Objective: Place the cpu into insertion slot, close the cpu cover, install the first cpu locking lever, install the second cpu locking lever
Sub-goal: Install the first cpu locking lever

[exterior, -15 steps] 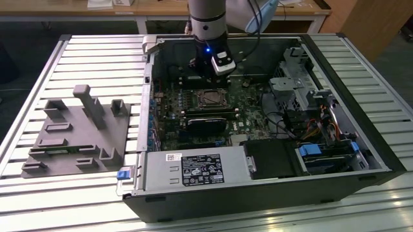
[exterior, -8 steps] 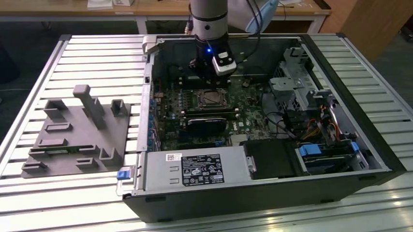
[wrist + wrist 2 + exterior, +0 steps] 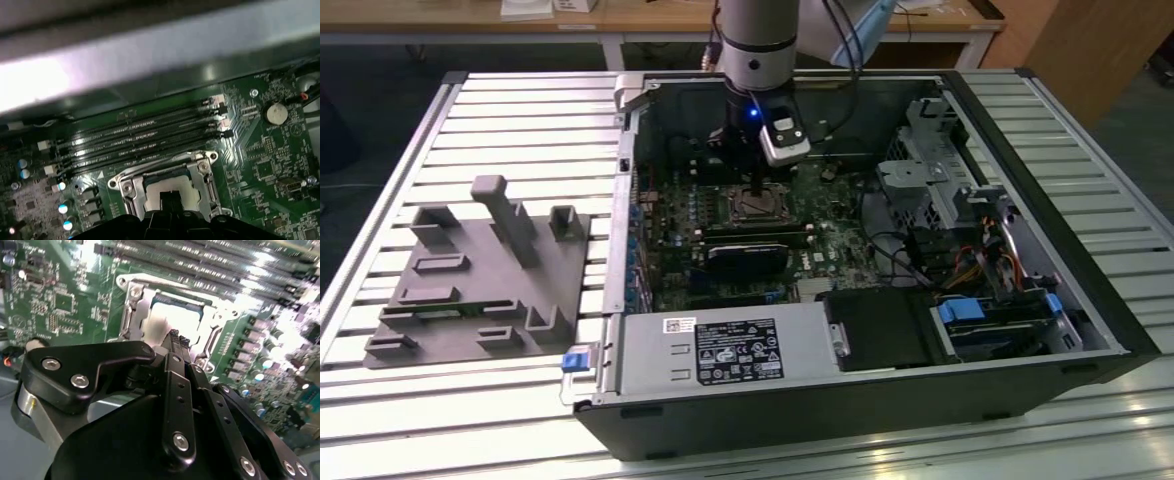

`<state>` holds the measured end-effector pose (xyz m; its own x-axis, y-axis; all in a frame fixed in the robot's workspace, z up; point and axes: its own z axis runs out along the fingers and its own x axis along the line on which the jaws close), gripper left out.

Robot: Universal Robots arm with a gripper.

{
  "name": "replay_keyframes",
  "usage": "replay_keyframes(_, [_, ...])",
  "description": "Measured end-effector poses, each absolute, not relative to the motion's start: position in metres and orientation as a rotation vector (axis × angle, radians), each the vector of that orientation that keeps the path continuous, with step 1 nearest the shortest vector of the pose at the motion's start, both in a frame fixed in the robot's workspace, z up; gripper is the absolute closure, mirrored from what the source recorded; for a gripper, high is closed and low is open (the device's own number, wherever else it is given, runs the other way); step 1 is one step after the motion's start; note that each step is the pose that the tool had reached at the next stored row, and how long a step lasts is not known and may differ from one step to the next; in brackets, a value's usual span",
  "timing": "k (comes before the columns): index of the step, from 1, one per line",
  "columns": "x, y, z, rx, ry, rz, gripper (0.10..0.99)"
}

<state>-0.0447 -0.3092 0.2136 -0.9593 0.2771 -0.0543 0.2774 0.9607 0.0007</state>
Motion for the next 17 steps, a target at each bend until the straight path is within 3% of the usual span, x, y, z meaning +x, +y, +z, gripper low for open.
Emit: replay_keyframes(17, [-0.0400, -0.3123, 0.2130, 0.373, 3.072, -0.014, 0.980])
